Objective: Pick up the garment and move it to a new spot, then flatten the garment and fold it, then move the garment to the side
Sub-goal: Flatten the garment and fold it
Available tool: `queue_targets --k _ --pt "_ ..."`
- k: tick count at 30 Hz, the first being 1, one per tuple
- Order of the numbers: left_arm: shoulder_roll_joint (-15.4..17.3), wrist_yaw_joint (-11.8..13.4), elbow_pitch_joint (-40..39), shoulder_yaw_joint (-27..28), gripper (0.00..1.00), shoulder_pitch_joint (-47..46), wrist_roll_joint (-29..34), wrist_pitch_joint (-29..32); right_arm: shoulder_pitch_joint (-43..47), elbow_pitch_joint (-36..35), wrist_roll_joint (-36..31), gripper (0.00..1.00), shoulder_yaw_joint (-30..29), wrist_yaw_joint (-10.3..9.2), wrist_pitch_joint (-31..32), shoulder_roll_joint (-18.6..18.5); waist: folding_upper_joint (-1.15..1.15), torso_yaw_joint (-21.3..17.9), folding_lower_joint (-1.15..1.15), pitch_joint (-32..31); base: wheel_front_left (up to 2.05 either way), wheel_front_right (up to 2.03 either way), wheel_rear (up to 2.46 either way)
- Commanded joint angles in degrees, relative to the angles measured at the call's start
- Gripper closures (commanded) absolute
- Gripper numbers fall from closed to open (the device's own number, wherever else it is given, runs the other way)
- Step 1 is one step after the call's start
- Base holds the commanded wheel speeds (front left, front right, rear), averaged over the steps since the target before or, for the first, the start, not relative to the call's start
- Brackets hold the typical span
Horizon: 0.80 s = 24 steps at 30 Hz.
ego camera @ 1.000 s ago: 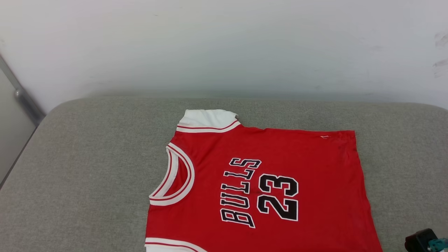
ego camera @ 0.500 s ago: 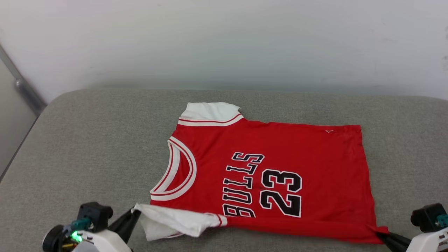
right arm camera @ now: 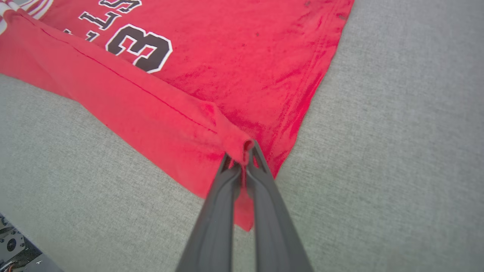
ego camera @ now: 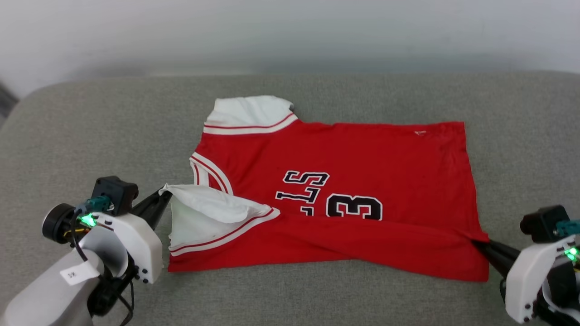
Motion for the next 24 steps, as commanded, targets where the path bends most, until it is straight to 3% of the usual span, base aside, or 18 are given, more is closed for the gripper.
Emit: queue_targets --k 1,14,15,16,17,18,24 --pt "-0.8 -0.9 2.2 -0.4 1.0 -2.0 0.5 0.3 -2.5 1.1 -0.7 1.0 0.4 -0.04 0.3 1.0 0.0 -1.2 -0.01 3.0 0.0 0.0 0.0" --pt "-8.5 -7.2 20.8 -4.3 1.0 -7.5 1.0 -0.7 -10.7 9.8 -1.7 1.0 5.9 -0.04 -2.0 4.1 0.0 -1.4 -0.01 7.5 0.0 0.0 0.0" --pt "-9.1 -7.4 21.9 -4.4 0.84 -7.6 0.9 -1.2 -10.9 10.2 -1.4 1.0 6.0 -0.04 -2.5 4.1 0.0 -1.3 -0.01 7.2 0.0 0.0 0.0" --pt "-9.5 -7.6 22.9 -4.5 0.23 -7.9 0.9 -1.7 -11.0 10.4 -0.9 0.8 6.1 -0.04 -3.0 4.1 0.0 -1.2 -0.01 6.8 0.0 0.0 0.0" --pt "-9.6 -7.7 23.6 -4.8 0.0 -8.2 1.4 -2.5 -11.0 10.5 -0.6 0.52 6.1 -0.04 -3.4 3.9 0.0 -1.1 -0.01 6.3 0.0 0.0 0.0" --pt "-9.8 -7.8 24.5 -4.9 0.0 -8.5 1.4 -3.0 -11.0 10.5 -0.7 0.0 6.1 -0.04 -4.1 3.6 0.0 -1.0 -0.01 5.8 0.0 0.0 0.0" --pt "-8.6 -8.1 25.9 -5.1 0.0 -11.3 2.6 -4.6 -9.2 8.5 0.3 0.0 4.8 -0.04 -6.7 2.3 0.0 0.1 -0.01 2.2 0.0 0.0 0.0"
